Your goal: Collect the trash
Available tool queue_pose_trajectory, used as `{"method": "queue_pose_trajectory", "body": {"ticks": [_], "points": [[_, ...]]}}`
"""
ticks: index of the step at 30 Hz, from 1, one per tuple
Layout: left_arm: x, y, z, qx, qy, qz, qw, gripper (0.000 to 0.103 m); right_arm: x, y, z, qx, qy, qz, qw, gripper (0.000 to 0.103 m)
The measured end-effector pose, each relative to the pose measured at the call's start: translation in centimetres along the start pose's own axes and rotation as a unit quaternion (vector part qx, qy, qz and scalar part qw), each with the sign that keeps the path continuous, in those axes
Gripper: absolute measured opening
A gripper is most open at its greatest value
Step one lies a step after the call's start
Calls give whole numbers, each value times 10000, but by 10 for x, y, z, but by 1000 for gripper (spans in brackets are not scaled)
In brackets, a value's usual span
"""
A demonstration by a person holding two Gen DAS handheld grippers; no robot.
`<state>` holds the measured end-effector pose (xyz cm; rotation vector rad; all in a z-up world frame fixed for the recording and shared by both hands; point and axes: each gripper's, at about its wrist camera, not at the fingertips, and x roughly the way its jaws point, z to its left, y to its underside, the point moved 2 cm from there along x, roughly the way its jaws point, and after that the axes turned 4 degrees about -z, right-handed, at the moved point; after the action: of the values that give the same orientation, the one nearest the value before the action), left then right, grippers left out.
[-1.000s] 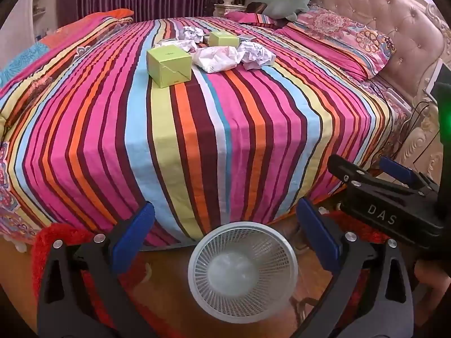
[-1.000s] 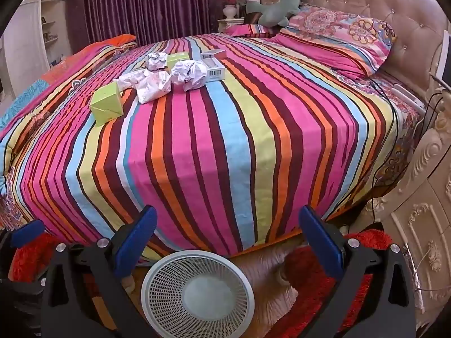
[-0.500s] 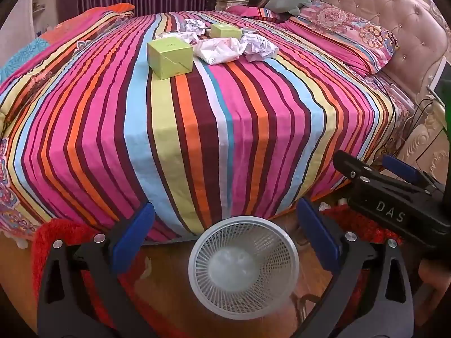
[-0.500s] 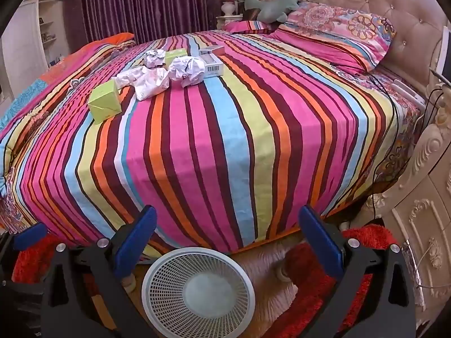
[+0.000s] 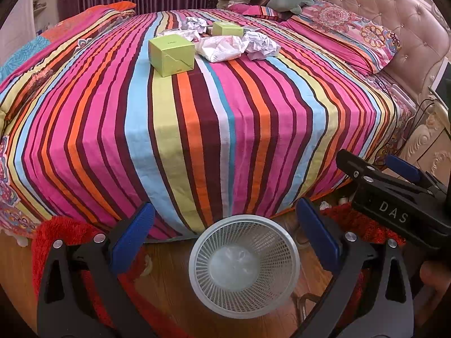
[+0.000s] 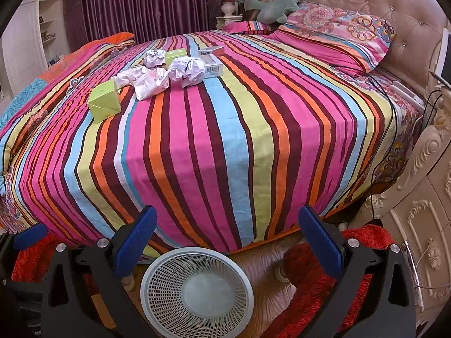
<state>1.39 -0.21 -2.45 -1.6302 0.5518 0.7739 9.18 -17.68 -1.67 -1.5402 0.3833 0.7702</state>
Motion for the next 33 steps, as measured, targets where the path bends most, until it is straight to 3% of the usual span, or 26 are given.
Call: {"method": "queue_pose_trajectory", "body": {"ticks": [33], "points": [[-1,-1,-4,9,-19,9,10000,97,0,2,-3,-11,1,24,10000,97]]}}
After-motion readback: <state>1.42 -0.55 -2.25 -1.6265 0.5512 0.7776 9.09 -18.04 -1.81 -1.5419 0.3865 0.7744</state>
